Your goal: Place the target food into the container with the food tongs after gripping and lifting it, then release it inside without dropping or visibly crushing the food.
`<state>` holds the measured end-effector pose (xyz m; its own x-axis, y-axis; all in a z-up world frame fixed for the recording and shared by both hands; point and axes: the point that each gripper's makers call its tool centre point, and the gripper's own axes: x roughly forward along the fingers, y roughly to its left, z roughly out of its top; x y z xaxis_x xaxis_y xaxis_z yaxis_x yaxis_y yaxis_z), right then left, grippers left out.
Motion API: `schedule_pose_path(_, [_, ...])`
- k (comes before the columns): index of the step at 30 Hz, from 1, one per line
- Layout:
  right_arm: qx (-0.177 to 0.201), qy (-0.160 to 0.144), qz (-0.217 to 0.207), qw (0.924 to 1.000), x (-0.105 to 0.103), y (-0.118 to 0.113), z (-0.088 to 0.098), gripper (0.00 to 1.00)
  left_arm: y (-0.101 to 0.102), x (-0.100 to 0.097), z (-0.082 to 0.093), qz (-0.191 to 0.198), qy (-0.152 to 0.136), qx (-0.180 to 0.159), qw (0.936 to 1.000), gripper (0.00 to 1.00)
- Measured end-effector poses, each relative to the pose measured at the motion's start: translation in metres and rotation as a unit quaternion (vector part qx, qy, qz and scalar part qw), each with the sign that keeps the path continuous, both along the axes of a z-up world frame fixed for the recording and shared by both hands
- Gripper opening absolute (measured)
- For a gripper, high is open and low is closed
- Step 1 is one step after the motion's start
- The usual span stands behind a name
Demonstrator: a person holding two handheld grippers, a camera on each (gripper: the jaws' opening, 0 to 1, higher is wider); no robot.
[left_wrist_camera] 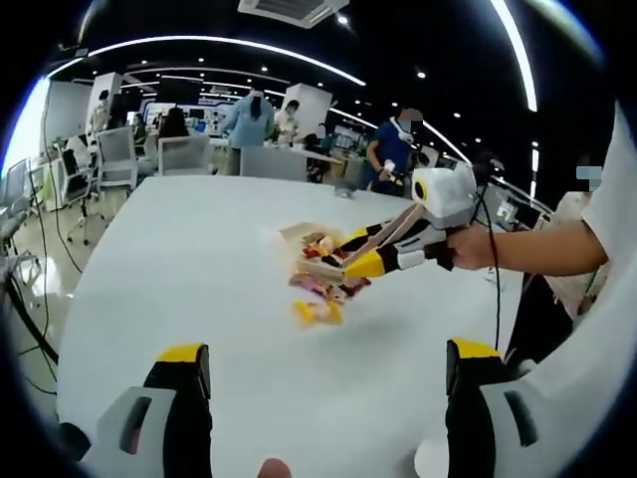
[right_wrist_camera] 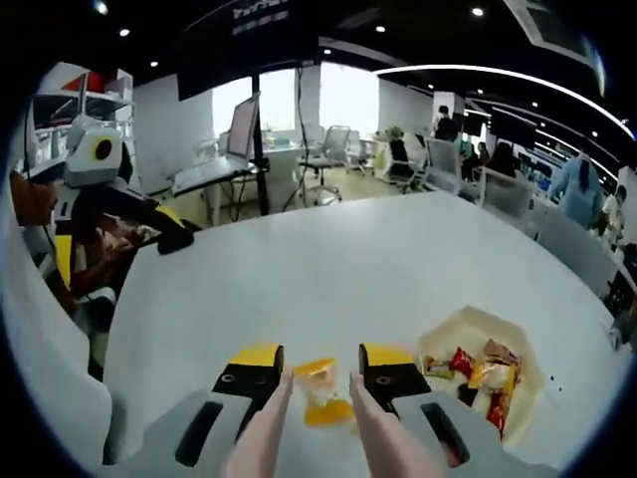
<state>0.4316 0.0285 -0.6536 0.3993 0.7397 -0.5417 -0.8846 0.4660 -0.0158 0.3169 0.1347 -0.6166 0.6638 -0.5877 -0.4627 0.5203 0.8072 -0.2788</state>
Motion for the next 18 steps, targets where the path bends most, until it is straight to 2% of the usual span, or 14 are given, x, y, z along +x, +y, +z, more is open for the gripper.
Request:
schedule_pose_path(5, [-0.015, 0.006, 0.022, 0.9996, 0.001, 0.010, -0.016, 0.30, 0.014, 0.001, 0.003, 0.023, 0.001, 0.001, 0.9997, 0.99])
schedule_pose_path(8, [-0.038, 0.008, 0.041, 0.9984, 0.000, 0.014, -0.034, 0.30, 0.021, -0.001, 0.000, 0.035, 0.006, 0.007, 0.9993, 0.99])
schedule_pose_path(12, [-0.065, -0.003, 0.058, 0.9962, 0.001, 0.013, -0.048, 0.30, 0.026, 0.000, -0.002, 0.047, 0.010, 0.009, 0.9988, 0.99])
schedule_pose_path(17, [-0.069, 0.004, 0.064, 0.9955, 0.002, 0.014, -0.056, 0.30, 0.027, 0.002, -0.002, 0.053, 0.012, 0.008, 0.9985, 0.99])
schedule_pose_path(18, [-0.080, -0.002, 0.071, 0.9942, 0.002, 0.013, -0.060, 0.30, 0.026, 0.003, -0.002, 0.055, 0.012, 0.009, 0.9984, 0.99])
